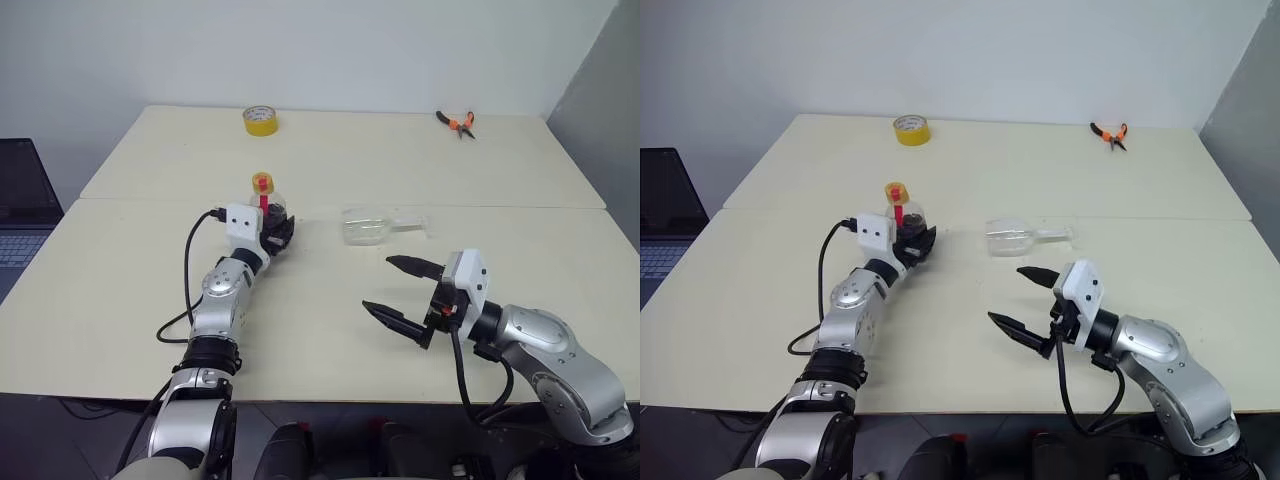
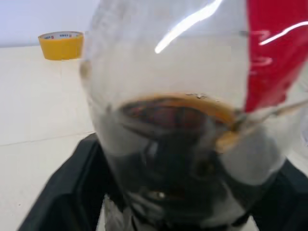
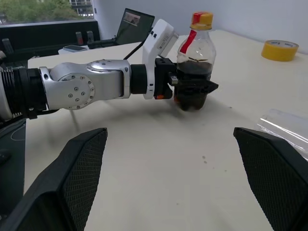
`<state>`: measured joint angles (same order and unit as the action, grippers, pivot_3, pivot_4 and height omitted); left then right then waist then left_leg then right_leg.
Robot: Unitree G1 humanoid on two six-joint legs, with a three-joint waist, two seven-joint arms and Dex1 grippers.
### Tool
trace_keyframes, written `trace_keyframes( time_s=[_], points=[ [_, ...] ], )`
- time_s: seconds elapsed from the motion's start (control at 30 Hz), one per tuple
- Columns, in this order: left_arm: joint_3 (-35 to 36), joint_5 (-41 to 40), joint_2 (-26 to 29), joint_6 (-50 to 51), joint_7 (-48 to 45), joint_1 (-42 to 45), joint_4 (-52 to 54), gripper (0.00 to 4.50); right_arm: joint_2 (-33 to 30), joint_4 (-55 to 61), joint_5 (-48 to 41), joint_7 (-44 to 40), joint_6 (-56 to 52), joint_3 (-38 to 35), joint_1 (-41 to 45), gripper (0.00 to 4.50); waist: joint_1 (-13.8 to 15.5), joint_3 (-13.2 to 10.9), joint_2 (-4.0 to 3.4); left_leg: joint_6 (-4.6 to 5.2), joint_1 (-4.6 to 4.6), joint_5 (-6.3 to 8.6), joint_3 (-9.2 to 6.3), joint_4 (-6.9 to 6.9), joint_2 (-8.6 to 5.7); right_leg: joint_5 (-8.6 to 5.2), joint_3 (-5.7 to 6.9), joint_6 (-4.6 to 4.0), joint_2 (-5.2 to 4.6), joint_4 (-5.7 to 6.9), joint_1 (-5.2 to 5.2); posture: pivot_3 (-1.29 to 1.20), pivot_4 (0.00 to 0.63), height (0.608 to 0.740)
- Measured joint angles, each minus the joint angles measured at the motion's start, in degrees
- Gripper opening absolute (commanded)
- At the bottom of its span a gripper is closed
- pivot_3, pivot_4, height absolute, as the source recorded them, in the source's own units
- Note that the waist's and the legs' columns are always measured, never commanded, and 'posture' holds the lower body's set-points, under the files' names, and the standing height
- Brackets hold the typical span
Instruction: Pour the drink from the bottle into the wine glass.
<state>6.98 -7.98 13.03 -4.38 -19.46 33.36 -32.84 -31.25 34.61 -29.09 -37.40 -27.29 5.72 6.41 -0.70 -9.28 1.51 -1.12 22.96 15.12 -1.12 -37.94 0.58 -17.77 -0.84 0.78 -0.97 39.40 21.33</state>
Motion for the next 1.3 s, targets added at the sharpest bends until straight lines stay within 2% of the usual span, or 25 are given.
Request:
trace_keyframes(
  time_s=[0.13,0.2,0.27,0.47,0.7,0.8,0.9,1.1,1.3],
  points=[
    [-0.1,0.0,0.0,0.0,-0.2,-0.1,0.2,2.1,0.2,0.3,-0.1,0.3,-0.2,-0.1,0.9,4.5,0.1,0.0,0.01,0.0,0.01,0.0,0.0,0.0,0.0,0.0,0.0,0.0,0.0,0.0,0.0,0.0,0.15,0.74],
    [-0.4,0.0,-0.1,0.2,-0.5,-0.8,1.3,1.91,0.2,0.8,-0.3,0.5,-0.3,-0.1,1.1,4.5,0.1,0.0,0.01,0.0,0.01,0.0,0.0,0.0,0.0,0.0,0.0,0.0,0.0,-0.02,0.0,0.0,0.15,0.74],
    [-0.6,-0.1,0.0,1.0,-1.2,-2.0,3.3,1.86,0.3,1.2,-0.4,1.1,-0.7,-0.1,1.2,4.5,0.1,0.0,0.01,-0.01,0.02,0.0,0.0,0.0,0.0,0.0,-0.01,0.0,0.0,-0.02,0.02,0.0,0.15,0.74],
    [-6.2,-6.2,3.6,12.1,-12.4,-15.1,26.6,1.82,0.7,5.5,-2.8,4.3,-3.4,-3.5,1.8,4.5,-0.2,-0.1,-0.02,-0.05,0.04,-0.03,-0.02,0.02,0.01,0.0,0.0,-0.01,-0.06,-0.03,0.02,0.0,0.15,0.74],
    [-13.9,-11.1,7.9,21.7,-24.0,-18.0,40.5,1.81,-2.2,7.9,-3.5,2.3,-3.1,-4.5,-3.3,4.5,0.5,-0.1,-0.05,-0.01,0.0,-0.01,-0.05,0.0,-0.05,-0.01,0.02,-0.01,-0.06,-0.07,-0.08,0.0,0.15,0.74],
    [-18.0,-11.3,8.9,23.0,-28.8,-17.8,41.6,1.81,-2.6,8.3,-5.0,2.8,-4.4,-5.1,-2.9,4.5,0.4,-0.1,-0.07,-0.01,-0.01,-0.01,-0.05,0.03,-0.01,-0.01,0.02,-0.01,-0.01,-0.07,-0.05,0.0,0.15,0.74],
    [-19.9,-11.0,9.3,23.2,-31.0,-17.4,41.5,1.81,-2.5,9.4,-11.0,5.9,-9.9,-7.4,-0.4,4.5,0.2,-0.2,-0.11,-0.01,-0.01,-0.01,-0.07,0.04,0.04,-0.02,0.02,-0.03,0.04,-0.03,-0.02,0.0,0.15,0.74],
    [-20.4,-9.5,9.2,22.3,-32.0,-14.9,38.4,1.71,-2.6,12.5,-17.6,13.0,-17.8,-8.4,4.0,4.5,0.3,-0.2,-0.12,0.01,0.05,-0.01,-0.1,0.04,0.0,-0.02,0.04,-0.03,0.03,-0.13,-0.04,0.0,0.15,0.74],
    [-21.7,-8.5,9.0,21.1,-34.0,-14.2,36.6,1.71,-2.1,12.8,-18.7,16.7,-20.9,-6.2,7.3,4.5,0.3,-0.2,-0.13,0.01,0.08,0.0,-0.09,0.05,0.01,-0.02,0.05,-0.03,0.03,-0.21,-0.03,0.0,0.15,0.74]
  ],
)
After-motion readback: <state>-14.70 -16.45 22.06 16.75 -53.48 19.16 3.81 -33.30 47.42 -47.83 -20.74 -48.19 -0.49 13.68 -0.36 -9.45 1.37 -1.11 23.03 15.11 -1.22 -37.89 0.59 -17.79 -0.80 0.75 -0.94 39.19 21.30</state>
